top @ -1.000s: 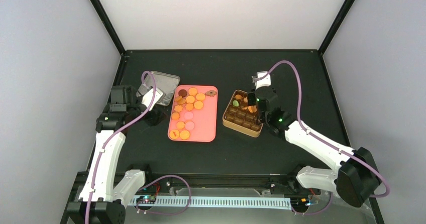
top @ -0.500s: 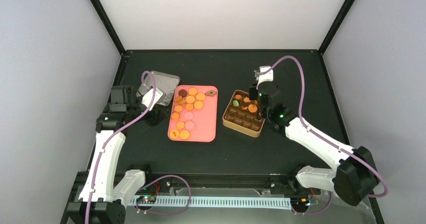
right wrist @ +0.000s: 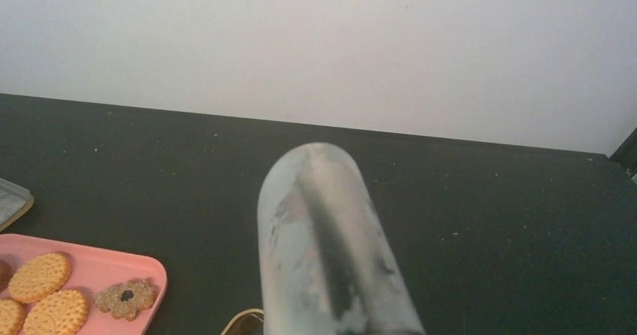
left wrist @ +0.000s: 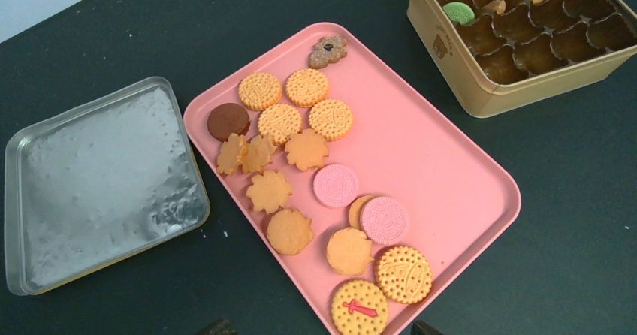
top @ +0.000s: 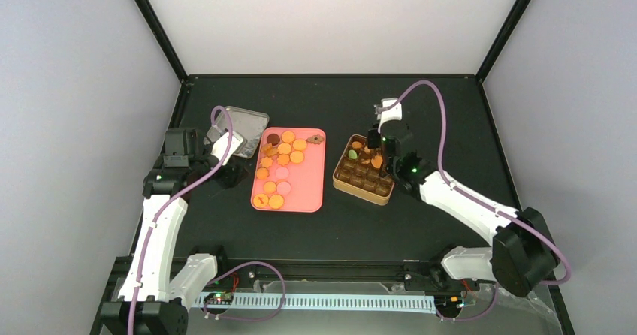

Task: Pack the cookies
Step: Move the packing box to the center of the board.

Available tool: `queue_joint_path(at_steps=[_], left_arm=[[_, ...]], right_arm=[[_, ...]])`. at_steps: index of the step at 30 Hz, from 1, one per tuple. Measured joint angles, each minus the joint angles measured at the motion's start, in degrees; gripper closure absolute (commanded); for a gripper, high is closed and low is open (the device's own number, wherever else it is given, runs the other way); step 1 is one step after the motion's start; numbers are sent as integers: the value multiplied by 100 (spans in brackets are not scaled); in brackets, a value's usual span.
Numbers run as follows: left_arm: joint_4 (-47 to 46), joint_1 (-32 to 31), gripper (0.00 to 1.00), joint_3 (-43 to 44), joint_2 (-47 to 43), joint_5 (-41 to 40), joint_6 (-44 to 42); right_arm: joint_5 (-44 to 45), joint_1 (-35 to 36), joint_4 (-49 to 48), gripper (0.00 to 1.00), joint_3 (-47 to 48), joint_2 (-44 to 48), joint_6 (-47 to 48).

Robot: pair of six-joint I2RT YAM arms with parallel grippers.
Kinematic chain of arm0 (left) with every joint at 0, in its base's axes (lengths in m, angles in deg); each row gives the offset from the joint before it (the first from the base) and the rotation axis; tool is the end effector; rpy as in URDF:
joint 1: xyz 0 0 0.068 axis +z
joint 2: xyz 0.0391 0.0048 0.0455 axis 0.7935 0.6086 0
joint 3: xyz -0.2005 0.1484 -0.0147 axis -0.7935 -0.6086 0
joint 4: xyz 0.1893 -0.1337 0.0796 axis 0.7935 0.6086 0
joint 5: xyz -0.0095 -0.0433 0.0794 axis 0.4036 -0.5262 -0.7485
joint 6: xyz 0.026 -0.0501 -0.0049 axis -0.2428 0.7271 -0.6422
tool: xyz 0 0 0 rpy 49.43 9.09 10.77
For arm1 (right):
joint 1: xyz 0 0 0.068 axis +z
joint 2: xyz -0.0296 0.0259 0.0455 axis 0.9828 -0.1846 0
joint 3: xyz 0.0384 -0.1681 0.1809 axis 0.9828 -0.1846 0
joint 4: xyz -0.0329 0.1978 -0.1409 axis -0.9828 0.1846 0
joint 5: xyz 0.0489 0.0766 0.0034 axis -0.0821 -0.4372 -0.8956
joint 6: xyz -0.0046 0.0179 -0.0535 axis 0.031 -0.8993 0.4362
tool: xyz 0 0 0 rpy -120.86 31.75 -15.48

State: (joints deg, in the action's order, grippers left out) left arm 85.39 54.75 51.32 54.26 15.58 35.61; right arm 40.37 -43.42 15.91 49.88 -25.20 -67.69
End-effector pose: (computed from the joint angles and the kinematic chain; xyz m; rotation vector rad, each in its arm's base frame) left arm 0.1679 -0.0131 0.2887 0.7766 2.1387 -0.3344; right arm 0.2439 0.1532 0.2623 -0.1057 1.8364 0.0592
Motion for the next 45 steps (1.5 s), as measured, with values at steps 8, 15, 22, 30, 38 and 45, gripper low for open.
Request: queue_joint_path(at_steps=[8, 15, 22, 30, 38, 45], left_arm=[[-4, 0, 38, -2, 98, 9, 4], [-7, 0, 38, -15, 101, 22, 4], [-7, 0, 38, -22, 98, 22, 2], [-4, 7, 38, -33, 96, 22, -2], [-2, 44, 38, -35, 96, 26, -2], [-4, 44, 38, -44, 96, 44, -2]], right_arm=[[-26, -4, 173, 77, -424, 787, -131], [-28, -4, 251, 75, -483, 1137, -142], [72, -190, 229, 75, -278, 654, -79], [127, -529, 140, 75, -92, 188, 4], [227, -678, 208, 75, -94, 245, 17], [378, -717, 271, 79, -94, 442, 35]])
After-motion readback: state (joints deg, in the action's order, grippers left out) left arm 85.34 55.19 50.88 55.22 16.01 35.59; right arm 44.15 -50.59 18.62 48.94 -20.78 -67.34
